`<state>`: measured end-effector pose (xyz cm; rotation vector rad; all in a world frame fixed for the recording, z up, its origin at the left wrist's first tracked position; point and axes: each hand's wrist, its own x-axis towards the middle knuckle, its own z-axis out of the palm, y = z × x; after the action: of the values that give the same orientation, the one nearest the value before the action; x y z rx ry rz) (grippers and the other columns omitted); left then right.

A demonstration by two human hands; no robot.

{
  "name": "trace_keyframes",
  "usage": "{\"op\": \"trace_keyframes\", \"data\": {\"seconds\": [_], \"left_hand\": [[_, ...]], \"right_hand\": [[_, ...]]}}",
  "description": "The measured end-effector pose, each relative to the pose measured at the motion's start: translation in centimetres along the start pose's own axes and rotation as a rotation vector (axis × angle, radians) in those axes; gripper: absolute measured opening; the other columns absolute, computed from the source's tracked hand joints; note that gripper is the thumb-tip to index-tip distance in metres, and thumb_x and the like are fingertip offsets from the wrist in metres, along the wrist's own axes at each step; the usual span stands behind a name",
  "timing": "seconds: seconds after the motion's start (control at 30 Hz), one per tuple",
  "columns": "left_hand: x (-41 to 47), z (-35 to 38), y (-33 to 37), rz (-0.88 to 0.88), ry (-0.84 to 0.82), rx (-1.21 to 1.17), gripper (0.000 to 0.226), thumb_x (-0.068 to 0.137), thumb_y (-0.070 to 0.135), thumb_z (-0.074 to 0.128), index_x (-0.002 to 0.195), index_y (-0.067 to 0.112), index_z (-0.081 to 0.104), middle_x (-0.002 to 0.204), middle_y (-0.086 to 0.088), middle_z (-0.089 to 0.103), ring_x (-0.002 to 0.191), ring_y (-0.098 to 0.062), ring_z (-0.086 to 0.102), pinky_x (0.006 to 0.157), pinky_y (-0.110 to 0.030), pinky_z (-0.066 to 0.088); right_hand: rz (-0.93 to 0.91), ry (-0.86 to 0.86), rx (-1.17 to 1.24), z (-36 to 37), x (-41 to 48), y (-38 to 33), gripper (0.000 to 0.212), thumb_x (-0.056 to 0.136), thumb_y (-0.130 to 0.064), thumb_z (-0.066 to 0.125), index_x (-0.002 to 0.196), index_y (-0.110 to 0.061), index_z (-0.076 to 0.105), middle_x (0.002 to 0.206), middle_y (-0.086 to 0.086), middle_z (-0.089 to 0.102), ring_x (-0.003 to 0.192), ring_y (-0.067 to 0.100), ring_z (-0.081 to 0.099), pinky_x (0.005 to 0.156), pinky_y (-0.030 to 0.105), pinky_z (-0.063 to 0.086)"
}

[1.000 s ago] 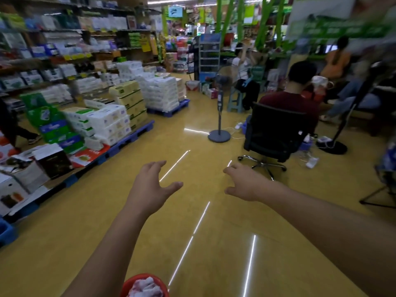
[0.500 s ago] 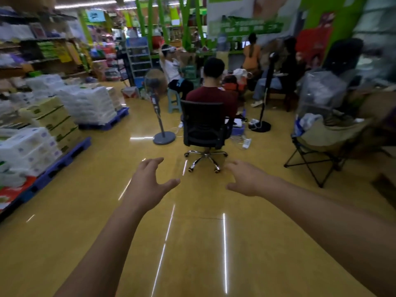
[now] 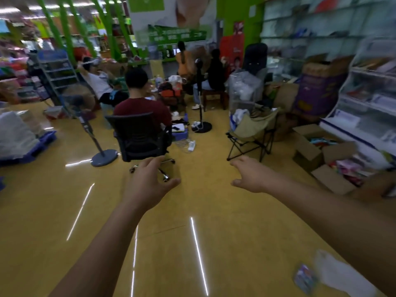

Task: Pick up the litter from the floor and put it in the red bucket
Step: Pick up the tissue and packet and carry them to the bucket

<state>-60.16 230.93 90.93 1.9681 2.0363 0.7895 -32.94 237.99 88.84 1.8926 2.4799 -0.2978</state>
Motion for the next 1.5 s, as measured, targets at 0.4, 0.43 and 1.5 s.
{"op": "trace_keyframes", "data": {"seconds": [0.4, 0.43, 1.5], "left_hand": [[4.7, 10.8, 13.7, 0.253, -0.228, -0.023, 0.082, 0.077, 0.052, 0.073, 0.146, 0.031, 0.034, 0.152, 0.002, 0.032, 0.134, -0.018, 0.039, 0.099, -0.034, 0.041], [5.1, 11.7, 14.8, 0.277, -0.236, -0.020, 0.082, 0.077, 0.053, 0.073, 0.146, 0.032, 0.034, 0.152, 0.002, 0.032, 0.134, -0.018, 0.038, 0.100, -0.035, 0.040], [21.2, 48.5, 41.0, 0.627, -0.667, -0.141, 0.082, 0.079, 0.052, 0.073, 0.146, 0.020, 0.039, 0.148, -0.006, 0.039, 0.134, -0.022, 0.039, 0.104, -0.034, 0.037]], "right_hand": [[0.295, 0.013, 0.047, 0.1, -6.4, 17.6, 0.073, 0.089, -0.049, 0.060, 0.149, -0.019, 0.032, 0.148, 0.012, 0.035, 0.128, 0.031, 0.044, 0.100, 0.039, 0.045], [0.322, 0.012, 0.049, 0.1, -7.1, 19.0, 0.073, 0.090, -0.049, 0.060, 0.149, -0.017, 0.032, 0.147, 0.012, 0.036, 0.127, 0.031, 0.046, 0.099, 0.039, 0.046], [0.861, -0.178, 0.191, 7.1, -8.0, 54.1, 0.074, 0.090, -0.046, 0.061, 0.150, -0.017, 0.029, 0.145, 0.015, 0.035, 0.125, 0.032, 0.046, 0.101, 0.041, 0.044]]}}
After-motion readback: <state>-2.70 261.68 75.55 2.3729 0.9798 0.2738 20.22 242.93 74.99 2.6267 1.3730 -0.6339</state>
